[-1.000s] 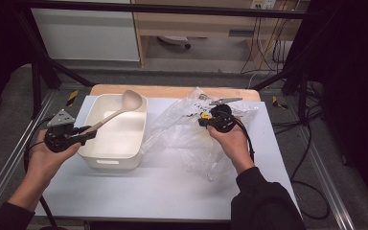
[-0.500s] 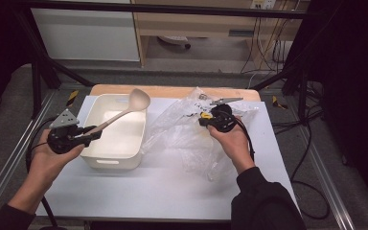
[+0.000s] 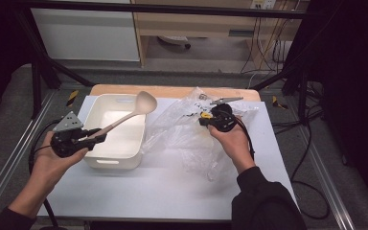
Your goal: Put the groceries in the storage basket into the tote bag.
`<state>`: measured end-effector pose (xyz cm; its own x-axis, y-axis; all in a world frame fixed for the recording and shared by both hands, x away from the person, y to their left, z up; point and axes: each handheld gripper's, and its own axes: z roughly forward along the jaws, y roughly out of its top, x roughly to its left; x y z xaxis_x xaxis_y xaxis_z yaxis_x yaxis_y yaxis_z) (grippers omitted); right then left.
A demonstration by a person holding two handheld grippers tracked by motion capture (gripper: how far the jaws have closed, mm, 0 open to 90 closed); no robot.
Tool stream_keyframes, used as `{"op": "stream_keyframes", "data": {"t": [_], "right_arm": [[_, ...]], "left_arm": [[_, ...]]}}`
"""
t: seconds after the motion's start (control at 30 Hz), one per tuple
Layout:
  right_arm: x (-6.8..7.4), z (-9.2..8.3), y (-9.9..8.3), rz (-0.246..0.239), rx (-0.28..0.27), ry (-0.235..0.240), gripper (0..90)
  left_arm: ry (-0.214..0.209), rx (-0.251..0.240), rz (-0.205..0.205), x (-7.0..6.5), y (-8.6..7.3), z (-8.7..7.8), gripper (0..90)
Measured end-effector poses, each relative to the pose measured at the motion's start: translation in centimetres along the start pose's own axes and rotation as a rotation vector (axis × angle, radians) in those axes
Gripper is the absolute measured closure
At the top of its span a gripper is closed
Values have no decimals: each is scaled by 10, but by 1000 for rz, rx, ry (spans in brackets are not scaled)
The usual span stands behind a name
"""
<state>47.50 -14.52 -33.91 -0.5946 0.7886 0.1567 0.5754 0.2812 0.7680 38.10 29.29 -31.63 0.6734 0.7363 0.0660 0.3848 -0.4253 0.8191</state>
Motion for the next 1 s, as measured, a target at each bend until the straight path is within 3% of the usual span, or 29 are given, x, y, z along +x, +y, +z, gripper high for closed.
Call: {"op": "stream_keyframes", "data": {"t": [0.63, 1.0], "right_arm": [[3, -1, 5, -7, 10, 3, 900], [6, -2, 15, -16, 11, 1, 900]], "left_arm": [[-85, -22, -10, -22, -3, -6, 686], [-145, -24, 9, -45, -9, -8, 686]]}}
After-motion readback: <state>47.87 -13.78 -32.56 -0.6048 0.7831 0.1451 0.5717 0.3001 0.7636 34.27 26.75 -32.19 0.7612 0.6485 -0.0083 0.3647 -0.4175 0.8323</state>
